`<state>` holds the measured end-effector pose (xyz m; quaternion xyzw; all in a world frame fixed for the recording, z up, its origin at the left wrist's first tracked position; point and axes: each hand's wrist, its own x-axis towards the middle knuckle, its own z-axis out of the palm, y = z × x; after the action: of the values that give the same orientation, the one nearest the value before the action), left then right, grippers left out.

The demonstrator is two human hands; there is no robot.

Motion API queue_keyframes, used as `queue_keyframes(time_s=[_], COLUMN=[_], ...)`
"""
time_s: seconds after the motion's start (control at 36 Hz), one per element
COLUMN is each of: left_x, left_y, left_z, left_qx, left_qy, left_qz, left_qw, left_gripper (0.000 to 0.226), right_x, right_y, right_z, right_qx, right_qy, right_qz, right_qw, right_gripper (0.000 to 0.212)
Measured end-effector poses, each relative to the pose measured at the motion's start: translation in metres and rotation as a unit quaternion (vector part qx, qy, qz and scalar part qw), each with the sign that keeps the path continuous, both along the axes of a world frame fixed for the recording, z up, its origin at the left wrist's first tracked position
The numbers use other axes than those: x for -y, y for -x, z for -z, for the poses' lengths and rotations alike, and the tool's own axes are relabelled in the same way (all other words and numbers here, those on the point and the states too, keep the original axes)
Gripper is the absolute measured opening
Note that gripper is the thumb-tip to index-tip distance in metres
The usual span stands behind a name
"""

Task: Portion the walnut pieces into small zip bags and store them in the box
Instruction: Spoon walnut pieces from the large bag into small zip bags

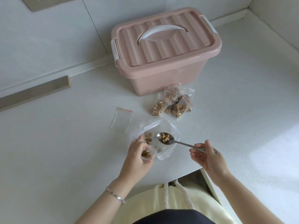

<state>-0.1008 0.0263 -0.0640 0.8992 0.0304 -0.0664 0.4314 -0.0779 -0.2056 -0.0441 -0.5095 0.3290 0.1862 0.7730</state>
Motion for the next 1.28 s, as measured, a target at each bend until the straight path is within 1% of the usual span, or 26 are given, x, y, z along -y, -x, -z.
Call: queue_keyframes(time_s=[0.17, 0.22, 0.31, 0.36, 0.42, 0.5, 0.53, 0.56, 0.58, 0.61, 0.69, 0.72, 0.86, 1.0, 1.11, 1.22, 1.28], left_x=[0.002, 0.004, 0.005, 0.005, 0.005, 0.005, 0.004, 0.003, 0.003, 0.002, -0.001, -0.002, -0.003, -0.006, -0.007, -0.004, -0.002], left_y=[-0.004, -0.003, -0.002, -0.001, -0.001, -0.001, 0.000, 0.000, 0.001, 0.001, 0.004, 0.005, 0.010, 0.012, 0.013, 0.010, 0.007], left_z=[0.002, 0.001, 0.002, 0.005, 0.003, 0.005, 0.006, 0.006, 0.006, 0.006, 0.010, 0.011, 0.014, 0.017, 0.013, 0.010, 0.010], left_qx=[-0.044, -0.049, -0.057, -0.059, -0.052, -0.038, -0.033, -0.033, -0.037, -0.042, -0.050, -0.053, -0.056, -0.087, -0.105, -0.115, -0.121], left_qy=[0.035, 0.044, 0.050, 0.043, 0.043, 0.035, 0.033, 0.033, 0.035, 0.040, 0.051, 0.048, 0.045, 0.080, 0.104, 0.151, 0.169], left_qz=[-0.006, -0.005, -0.010, -0.011, -0.011, 0.001, 0.002, 0.000, -0.005, -0.011, -0.020, -0.022, -0.027, -0.066, -0.097, -0.131, -0.143], left_qw=[0.998, 0.998, 0.997, 0.997, 0.998, 0.999, 0.999, 0.999, 0.999, 0.998, 0.997, 0.997, 0.997, 0.991, 0.984, 0.973, 0.968], left_gripper=[0.025, 0.029, 0.028, 0.037, 0.035, 0.029, 0.028, 0.028, 0.029, 0.028, 0.025, 0.025, 0.026, 0.020, 0.016, 0.013, 0.014], right_x=[0.000, -0.005, -0.016, -0.024, -0.031, -0.036, -0.036, -0.035, -0.033, -0.031, -0.026, -0.024, -0.026, -0.031, -0.028, -0.023, -0.024], right_y=[-0.009, -0.010, -0.007, -0.002, 0.003, 0.009, 0.010, 0.010, 0.010, 0.010, 0.006, 0.005, 0.000, 0.005, 0.005, 0.006, 0.009], right_z=[-0.039, -0.052, -0.065, -0.068, -0.066, -0.063, -0.061, -0.060, -0.060, -0.061, -0.061, -0.059, -0.036, -0.016, -0.009, -0.002, 0.002], right_qx=[0.073, 0.107, 0.159, 0.189, 0.222, 0.301, 0.326, 0.345, 0.356, 0.357, 0.303, 0.284, 0.216, 0.201, 0.179, 0.151, 0.127], right_qy=[0.105, 0.137, 0.178, 0.212, 0.254, 0.312, 0.324, 0.331, 0.334, 0.333, 0.313, 0.315, 0.328, 0.343, 0.320, 0.290, 0.262], right_qz=[-0.061, -0.085, -0.135, -0.180, -0.231, -0.313, -0.320, -0.313, -0.294, -0.268, -0.185, -0.175, -0.213, -0.249, -0.228, -0.218, -0.199], right_qw=[0.990, 0.981, 0.962, 0.942, 0.913, 0.845, 0.829, 0.821, 0.822, 0.831, 0.881, 0.889, 0.895, 0.883, 0.902, 0.920, 0.936], right_gripper=[0.045, 0.045, 0.045, 0.044, 0.043, 0.046, 0.049, 0.050, 0.050, 0.046, 0.035, 0.034, 0.030, 0.029, 0.029, 0.031, 0.033])
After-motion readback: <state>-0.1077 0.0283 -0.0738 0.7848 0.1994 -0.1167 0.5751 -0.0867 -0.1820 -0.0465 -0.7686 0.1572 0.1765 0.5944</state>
